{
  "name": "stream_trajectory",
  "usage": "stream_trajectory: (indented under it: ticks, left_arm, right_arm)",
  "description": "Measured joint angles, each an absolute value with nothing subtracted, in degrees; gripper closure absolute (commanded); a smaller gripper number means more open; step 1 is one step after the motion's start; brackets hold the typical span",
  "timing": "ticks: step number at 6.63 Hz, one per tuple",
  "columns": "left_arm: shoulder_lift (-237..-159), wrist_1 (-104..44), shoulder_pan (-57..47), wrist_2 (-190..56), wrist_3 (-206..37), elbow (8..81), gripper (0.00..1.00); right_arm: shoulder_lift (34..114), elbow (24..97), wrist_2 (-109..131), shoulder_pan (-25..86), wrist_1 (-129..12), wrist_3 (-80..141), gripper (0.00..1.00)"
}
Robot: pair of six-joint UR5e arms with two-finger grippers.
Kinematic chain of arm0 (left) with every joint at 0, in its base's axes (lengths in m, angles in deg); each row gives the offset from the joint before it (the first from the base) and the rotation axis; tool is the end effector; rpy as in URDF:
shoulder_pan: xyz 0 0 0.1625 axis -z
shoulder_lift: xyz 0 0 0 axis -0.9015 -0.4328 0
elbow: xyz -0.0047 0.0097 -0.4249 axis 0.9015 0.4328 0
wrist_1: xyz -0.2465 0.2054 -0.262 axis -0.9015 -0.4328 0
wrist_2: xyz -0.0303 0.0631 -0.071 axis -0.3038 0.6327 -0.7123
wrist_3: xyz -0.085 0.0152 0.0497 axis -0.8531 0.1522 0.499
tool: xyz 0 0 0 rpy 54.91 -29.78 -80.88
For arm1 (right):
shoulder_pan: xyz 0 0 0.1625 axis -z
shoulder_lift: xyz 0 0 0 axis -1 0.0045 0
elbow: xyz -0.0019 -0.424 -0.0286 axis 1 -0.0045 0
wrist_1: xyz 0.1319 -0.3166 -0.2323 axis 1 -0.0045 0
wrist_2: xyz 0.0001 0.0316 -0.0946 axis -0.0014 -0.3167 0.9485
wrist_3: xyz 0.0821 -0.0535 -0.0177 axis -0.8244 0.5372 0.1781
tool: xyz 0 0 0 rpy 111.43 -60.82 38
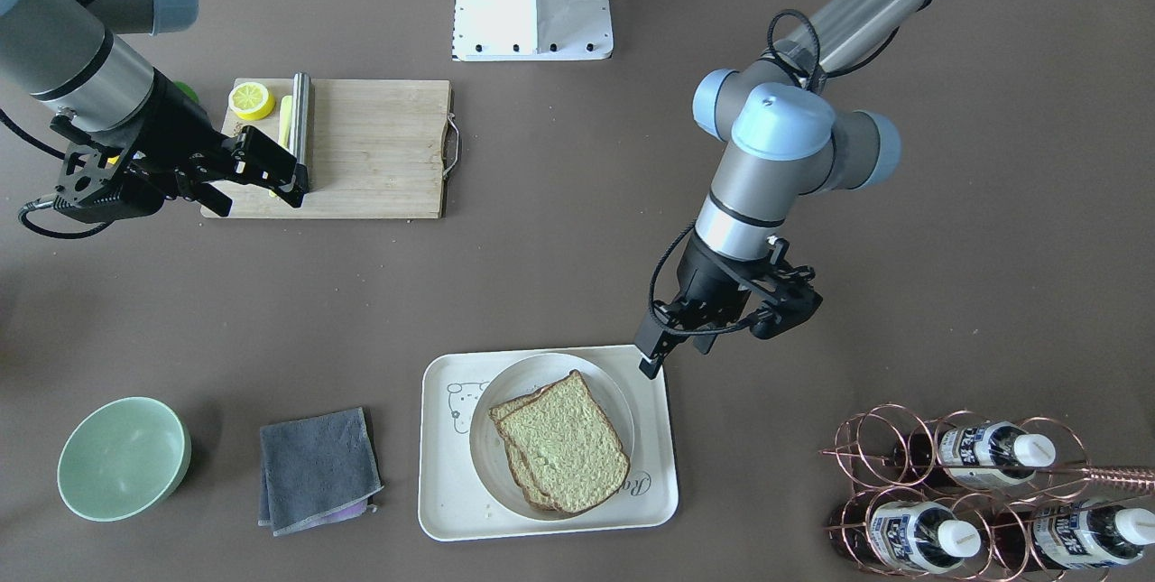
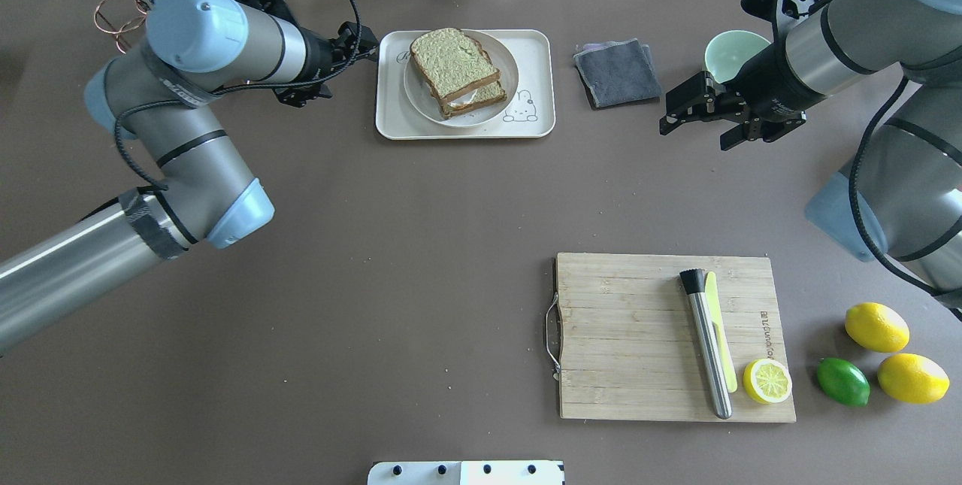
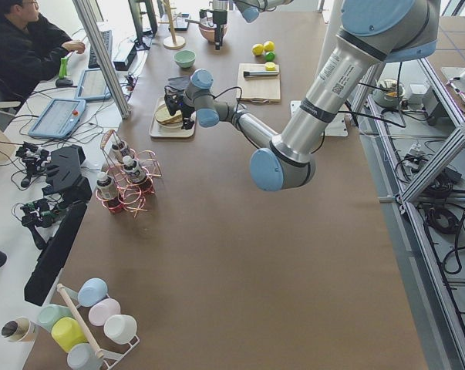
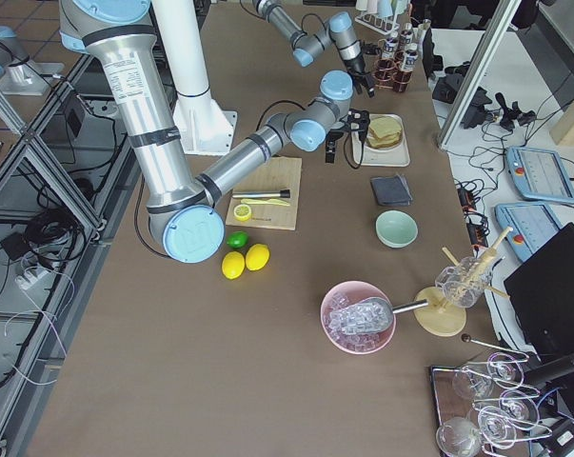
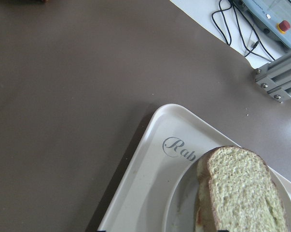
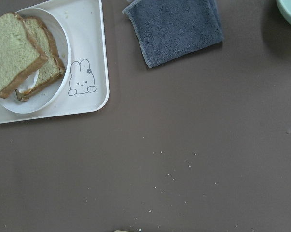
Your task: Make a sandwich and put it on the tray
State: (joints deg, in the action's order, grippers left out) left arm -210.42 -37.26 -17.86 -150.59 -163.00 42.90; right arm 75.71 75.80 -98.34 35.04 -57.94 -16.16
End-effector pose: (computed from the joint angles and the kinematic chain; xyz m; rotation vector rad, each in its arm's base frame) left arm 0.3961 -0.5730 0.2689 0.1988 1.1581 -0.6181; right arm -0.2744 -0.5016 0.3030 0.0235 -1.0848 0.1114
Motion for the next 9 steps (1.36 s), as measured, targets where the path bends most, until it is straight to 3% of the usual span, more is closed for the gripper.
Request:
stream_trajectory:
  ticks: [2, 4, 7, 9]
  left_arm:
    - [-200.4, -25.6, -14.1, -152.5, -152.4, 59.8, 0.02]
    - [-190.5, -21.4, -6.9, -154.7, -134.9, 66.7, 0.02]
    - [-181.1, -20.7, 11.9, -166.9, -101.8, 63.5, 0.02]
    - [-180.3, -15.5, 21.5, -174.4, -83.0, 56.6, 0.02]
  right_arm:
    - [76.8, 76.0, -98.6, 32.7, -58.2, -15.4, 0.00]
    - [81.3, 75.5, -97.9, 27.9, -59.2, -6.1, 0.00]
    - [86.1, 73.5, -92.2, 16.3, -73.5, 28.5, 0.00]
    - [86.3, 71.5, -89.0, 7.4, -85.3, 49.5, 0.00]
